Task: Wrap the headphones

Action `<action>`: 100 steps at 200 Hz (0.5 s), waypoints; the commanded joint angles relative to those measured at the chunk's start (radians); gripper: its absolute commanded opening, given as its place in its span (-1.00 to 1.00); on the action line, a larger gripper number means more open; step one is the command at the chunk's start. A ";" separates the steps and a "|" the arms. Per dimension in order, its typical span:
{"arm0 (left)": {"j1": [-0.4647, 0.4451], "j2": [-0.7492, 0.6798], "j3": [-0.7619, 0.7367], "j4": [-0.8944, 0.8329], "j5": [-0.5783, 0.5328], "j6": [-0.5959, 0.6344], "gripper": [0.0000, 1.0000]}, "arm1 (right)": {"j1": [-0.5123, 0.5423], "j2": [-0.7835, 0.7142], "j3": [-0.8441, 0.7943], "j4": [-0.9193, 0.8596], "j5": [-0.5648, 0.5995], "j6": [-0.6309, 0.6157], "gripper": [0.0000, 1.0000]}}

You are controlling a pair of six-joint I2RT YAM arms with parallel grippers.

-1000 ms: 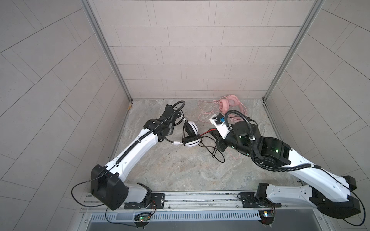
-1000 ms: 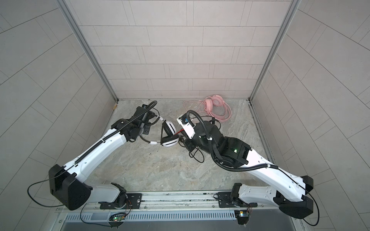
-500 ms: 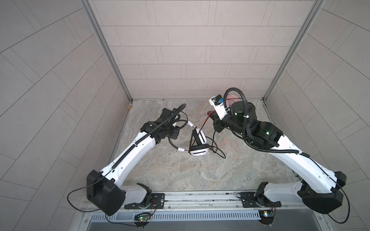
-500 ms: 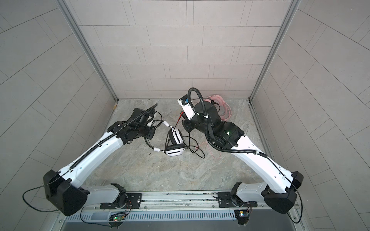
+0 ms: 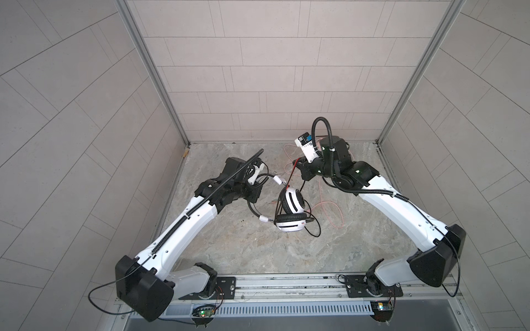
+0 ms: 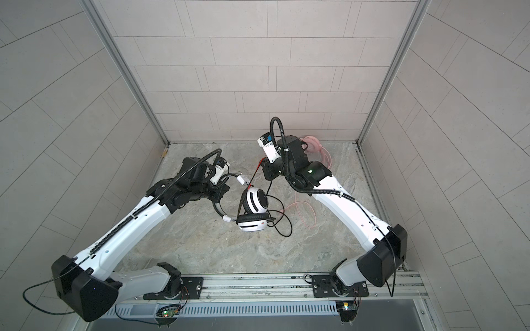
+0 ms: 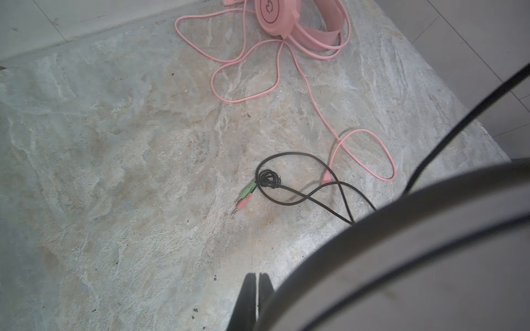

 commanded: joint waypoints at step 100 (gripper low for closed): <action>0.074 -0.096 -0.060 0.174 0.246 -0.080 -1.00 | -0.009 0.105 -0.156 0.236 -0.165 0.144 -0.97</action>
